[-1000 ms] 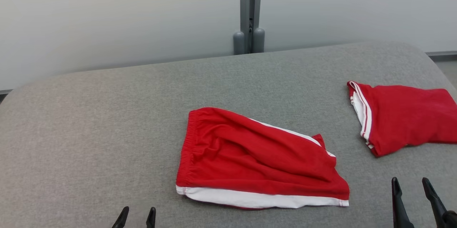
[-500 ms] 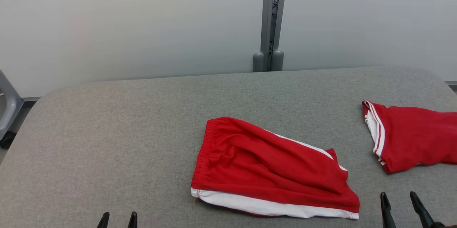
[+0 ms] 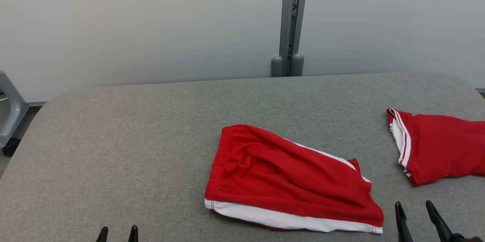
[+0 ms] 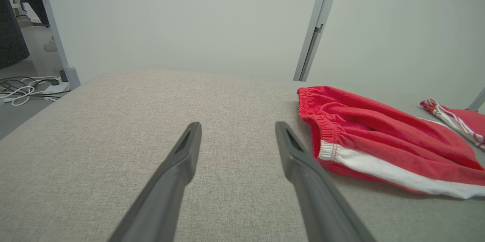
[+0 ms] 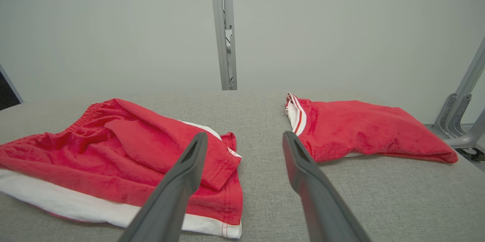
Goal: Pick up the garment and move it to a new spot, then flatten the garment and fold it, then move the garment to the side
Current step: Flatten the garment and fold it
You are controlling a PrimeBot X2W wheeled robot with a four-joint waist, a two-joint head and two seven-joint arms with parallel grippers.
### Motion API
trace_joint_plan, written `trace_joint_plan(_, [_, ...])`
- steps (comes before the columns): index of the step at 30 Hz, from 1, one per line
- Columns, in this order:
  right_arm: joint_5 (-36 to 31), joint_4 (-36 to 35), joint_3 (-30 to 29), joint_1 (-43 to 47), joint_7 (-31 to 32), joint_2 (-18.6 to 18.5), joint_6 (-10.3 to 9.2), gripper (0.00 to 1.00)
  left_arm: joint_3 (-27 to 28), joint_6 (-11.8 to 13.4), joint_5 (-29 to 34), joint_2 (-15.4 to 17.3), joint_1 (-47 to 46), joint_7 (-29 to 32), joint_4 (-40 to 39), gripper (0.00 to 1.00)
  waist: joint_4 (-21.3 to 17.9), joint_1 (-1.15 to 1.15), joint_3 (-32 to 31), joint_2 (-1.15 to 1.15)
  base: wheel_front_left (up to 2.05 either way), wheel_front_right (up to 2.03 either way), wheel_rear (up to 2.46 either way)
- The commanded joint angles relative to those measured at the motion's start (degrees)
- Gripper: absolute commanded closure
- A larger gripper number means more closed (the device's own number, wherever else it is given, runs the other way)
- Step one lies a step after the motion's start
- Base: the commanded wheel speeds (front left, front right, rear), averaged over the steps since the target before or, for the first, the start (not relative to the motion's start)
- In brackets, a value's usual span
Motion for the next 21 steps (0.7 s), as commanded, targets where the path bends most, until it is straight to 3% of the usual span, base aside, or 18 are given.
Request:
trace_joint_plan(1, [0.7,-0.4,0.4,-0.6,-0.3,-0.3,0.01,0.00,0.3,-0.3,0.1,0.1,-0.7,-0.3,-0.5,0.00,-0.3,0.00,0.3,0.00,0.00,0.00,0.00])
trace_joint_plan(5, [0.8,3.1,3.2,-0.6,-0.1,-0.2,0.01,0.00,-1.7,-0.6,-1.1,-0.1,-1.7,-0.2,-0.2,0.00,-0.8,0.00,1.1,0.00,0.00,0.00,0.00])
trace_joint_plan(7, [-0.5,5.5,5.8,-2.0,3.5,-1.0,0.00,0.00,-4.7,-0.7,-2.1,0.4,-2.8,0.0,2.0,0.00,-1.5,0.00,1.8,0.00,0.00,0.00,0.00])
trace_joint_plan(13, [-1.4,8.9,10.5,-5.9,13.6,-4.8,0.01,0.00,-18.3,-0.7,-7.8,7.5,-10.7,6.9,8.3,0.00,-2.9,0.00,5.0,0.00,0.00,0.00,0.00])
trace_joint_plan(21, [-0.4,10.3,11.1,-11.9,17.4,-5.3,0.00,0.00,-29.3,-0.7,-17.4,14.0,-22.7,10.6,11.1,0.00,-3.8,0.00,11.3,0.00,0.00,0.00,0.00])
